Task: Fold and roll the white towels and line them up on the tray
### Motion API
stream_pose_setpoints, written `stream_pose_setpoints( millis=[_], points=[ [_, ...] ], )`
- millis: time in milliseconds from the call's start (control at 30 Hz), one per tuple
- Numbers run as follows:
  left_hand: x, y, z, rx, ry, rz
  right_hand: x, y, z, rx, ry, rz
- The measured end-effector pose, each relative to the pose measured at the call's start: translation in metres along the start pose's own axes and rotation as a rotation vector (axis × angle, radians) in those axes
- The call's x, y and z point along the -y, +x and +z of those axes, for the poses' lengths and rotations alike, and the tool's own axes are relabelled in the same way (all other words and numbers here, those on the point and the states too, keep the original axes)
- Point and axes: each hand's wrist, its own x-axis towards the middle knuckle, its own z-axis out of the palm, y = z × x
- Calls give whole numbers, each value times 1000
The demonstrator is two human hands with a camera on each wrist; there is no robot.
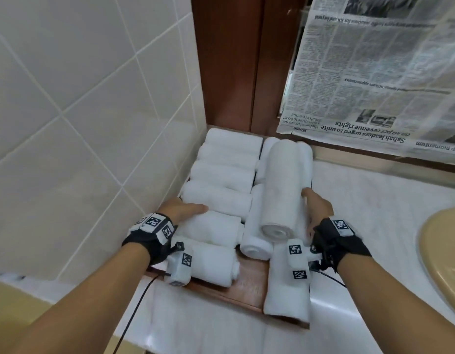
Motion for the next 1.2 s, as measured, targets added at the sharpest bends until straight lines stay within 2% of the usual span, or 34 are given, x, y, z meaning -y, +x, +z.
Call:
stream_pose_setpoints(
  millis=[67,167,233,300,367,400,500,633,800,900,1000,1067,1200],
  points=[
    [4,1,2,-20,38,85,6,-9,3,25,-20,-12],
    [16,-7,10,-169,334,241,0,-17,-11,55,11,-2],
    [30,-25,21,-209,510,404,-14,-27,-22,53,5,46],
    [47,-44,30,-110,664,616,-33,-39,-30,67,-30,77],
    [66,-52,37,21,881,727,-49,-51,-30,110,-65,87],
    [73,-50,39,36,970,757,-54,-56,-27,121,-61,79],
    [75,-41,39,-15,1037,791,-53,-57,-11,134,-75,25],
    [69,-36,39,-46,1064,821,-58,-30,-1,59,-127,19],
    [61,-34,30,-40,1103,826,-74,26,4,5,-180,6],
    [58,-30,28,-16,1120,819,-75,40,5,-41,-203,9],
    [54,-31,28,-7,1135,787,-77,29,2,2,-174,7],
    [50,-32,25,-23,1140,766,-72,-6,5,-2,-143,17],
    [39,-26,13,-127,1075,776,-68,-42,20,-80,-250,-144]
  ],
)
